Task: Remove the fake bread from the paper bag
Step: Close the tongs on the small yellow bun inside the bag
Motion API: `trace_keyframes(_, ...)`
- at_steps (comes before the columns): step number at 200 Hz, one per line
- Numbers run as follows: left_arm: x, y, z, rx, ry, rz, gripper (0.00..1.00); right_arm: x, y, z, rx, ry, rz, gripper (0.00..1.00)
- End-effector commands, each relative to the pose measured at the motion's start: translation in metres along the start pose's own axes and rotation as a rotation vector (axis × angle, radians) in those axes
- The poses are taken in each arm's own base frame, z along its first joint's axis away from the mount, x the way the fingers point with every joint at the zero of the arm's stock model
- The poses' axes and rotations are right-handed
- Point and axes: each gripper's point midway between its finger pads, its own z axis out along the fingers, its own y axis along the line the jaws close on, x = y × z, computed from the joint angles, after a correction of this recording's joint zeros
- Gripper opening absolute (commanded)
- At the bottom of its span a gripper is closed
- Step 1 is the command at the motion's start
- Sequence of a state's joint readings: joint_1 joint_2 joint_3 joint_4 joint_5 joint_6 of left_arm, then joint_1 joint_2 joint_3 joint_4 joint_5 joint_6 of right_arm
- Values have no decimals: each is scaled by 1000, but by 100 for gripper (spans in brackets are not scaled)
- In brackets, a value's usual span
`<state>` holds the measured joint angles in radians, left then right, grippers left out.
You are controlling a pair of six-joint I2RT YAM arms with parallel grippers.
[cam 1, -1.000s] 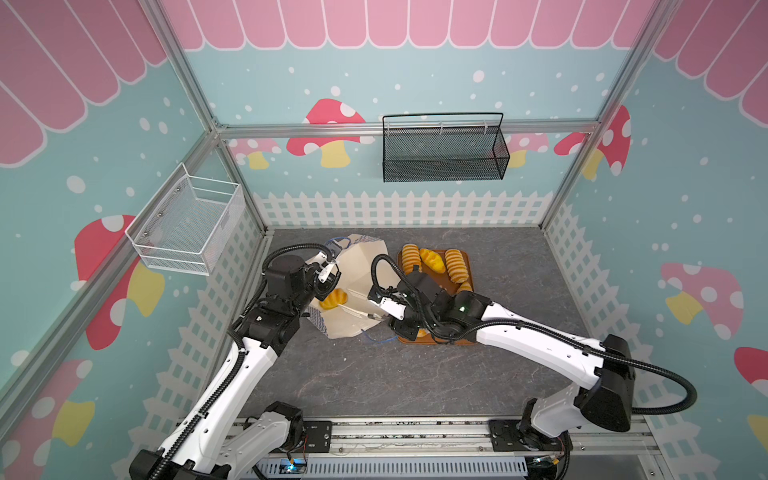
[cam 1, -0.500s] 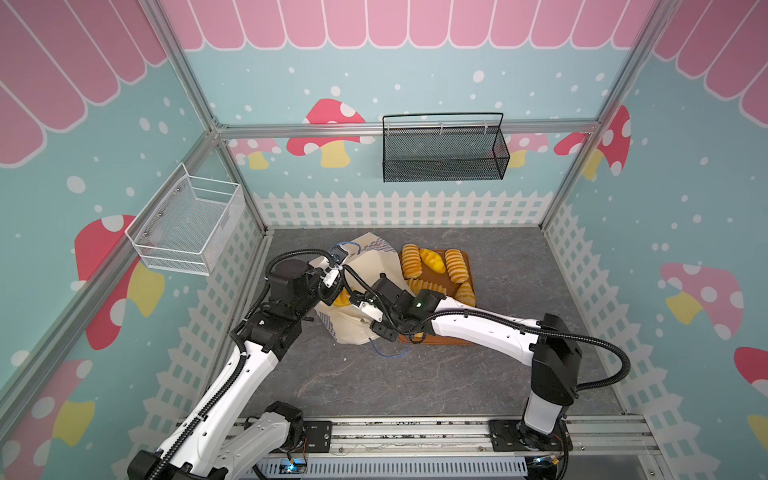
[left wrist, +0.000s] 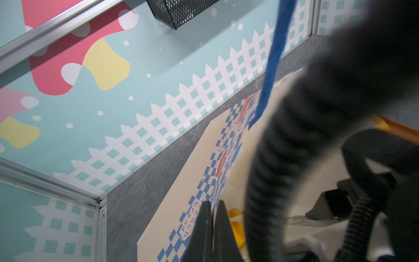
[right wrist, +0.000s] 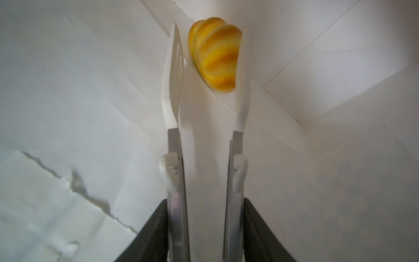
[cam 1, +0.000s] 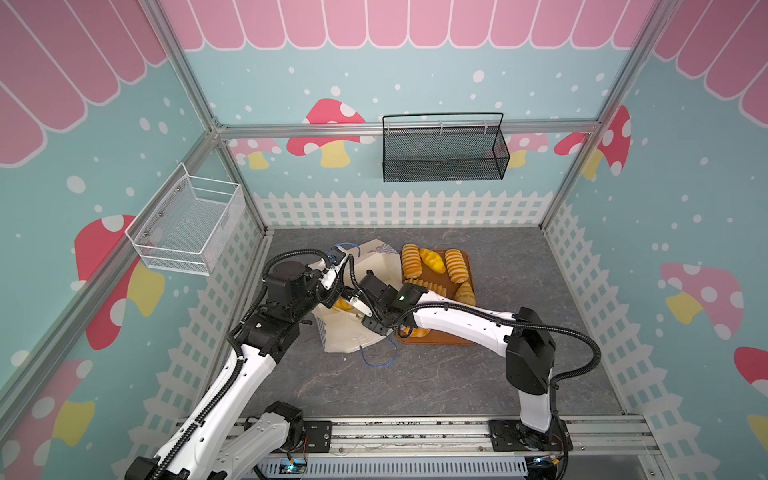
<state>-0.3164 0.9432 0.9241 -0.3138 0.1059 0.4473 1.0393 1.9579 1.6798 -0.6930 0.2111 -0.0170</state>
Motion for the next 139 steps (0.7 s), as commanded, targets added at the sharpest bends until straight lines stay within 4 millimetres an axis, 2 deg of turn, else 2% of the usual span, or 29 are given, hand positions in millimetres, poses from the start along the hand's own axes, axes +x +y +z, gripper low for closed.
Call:
trace_keyframes(1,-9,-18,-5,96,-38,12,0,-12,5,-1,-29,-21,8,50)
trace_keyframes(110,-10,-26,-7,138,-50,-18,0,-13,5,35,-28,47,16,50)
trace_keyframes(139,-11,-28,-7,147,-53,-21,0,-12,6,39,-42,57,16,46)
